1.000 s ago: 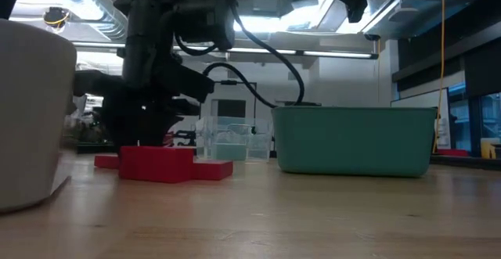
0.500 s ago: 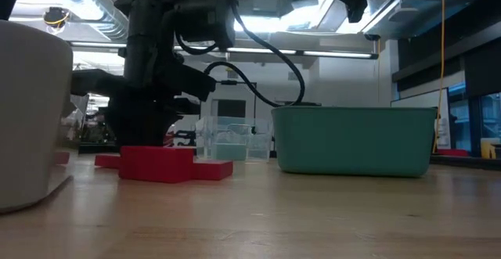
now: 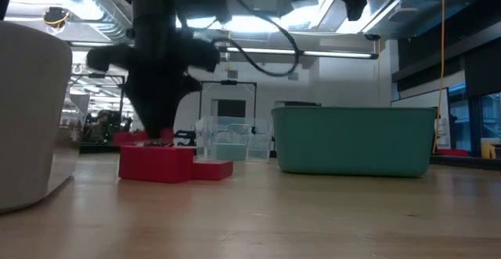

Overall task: Sort & place blocks by color
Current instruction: Put the red block into the gray bin

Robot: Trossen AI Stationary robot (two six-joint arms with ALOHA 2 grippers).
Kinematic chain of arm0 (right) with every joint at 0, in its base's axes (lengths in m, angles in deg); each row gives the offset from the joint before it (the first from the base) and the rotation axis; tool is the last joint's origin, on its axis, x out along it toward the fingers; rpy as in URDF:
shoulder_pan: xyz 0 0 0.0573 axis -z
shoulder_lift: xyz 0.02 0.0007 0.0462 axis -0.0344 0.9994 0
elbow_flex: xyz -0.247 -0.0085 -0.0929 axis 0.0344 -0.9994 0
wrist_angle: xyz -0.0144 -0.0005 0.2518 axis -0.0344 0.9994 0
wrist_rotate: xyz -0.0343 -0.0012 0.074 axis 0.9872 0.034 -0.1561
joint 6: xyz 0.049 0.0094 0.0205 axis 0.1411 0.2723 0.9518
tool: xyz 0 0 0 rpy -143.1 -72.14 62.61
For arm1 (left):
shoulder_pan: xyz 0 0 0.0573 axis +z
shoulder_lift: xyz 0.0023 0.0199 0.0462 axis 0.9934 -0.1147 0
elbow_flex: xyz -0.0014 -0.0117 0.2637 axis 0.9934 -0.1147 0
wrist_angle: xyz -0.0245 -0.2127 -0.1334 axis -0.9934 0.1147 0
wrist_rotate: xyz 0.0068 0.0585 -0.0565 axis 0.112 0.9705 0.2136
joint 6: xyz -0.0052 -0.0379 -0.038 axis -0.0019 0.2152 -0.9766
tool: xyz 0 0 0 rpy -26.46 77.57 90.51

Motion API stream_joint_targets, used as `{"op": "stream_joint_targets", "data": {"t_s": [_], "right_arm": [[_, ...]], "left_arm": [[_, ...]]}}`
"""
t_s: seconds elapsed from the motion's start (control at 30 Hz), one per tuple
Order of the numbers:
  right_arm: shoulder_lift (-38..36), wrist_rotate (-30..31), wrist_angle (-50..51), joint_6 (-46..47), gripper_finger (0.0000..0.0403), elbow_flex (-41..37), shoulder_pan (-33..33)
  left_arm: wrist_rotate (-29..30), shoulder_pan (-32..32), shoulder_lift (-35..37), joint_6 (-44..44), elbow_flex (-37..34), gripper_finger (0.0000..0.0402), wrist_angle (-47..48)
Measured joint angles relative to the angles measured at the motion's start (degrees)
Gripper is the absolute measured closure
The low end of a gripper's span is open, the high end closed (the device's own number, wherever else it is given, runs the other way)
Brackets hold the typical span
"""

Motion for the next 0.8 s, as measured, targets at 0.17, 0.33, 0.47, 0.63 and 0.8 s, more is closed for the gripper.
{"op": "stream_joint_targets", "data": {"t_s": [0.17, 0.33, 0.47, 0.63, 0.8], "right_arm": [[0.0, 0.0, -1.6, -1.4, 0.0162, 0.0, 0.0], [0.0, 0.1, -2.0, -2.6, 0.0162, 0.5, 0.1], [0.0, 0.2, -2.9, -3.4, 0.0162, 0.5, 0.1], [-0.1, 0.1, -3.2, -2.0, 0.0162, 0.5, 0.1], [-0.1, 0.1, -2.9, -1.1, 0.0162, 0.6, 0.1]], "left_arm": [[1.9, 2.2, 6.0, -1.6, 0.0, 0.031, 0.1], [5.1, 4.0, 13.7, -4.8, 0.0, 0.031, -1.4], [7.2, 4.7, 20.1, -8.8, 0.0, 0.031, -4.8], [7.9, 4.0, 26.1, -12.9, 0.1, 0.031, -11.0], [5.1, -0.3, 30.5, -15.4, 0.1, 0.031, -11.8]]}}
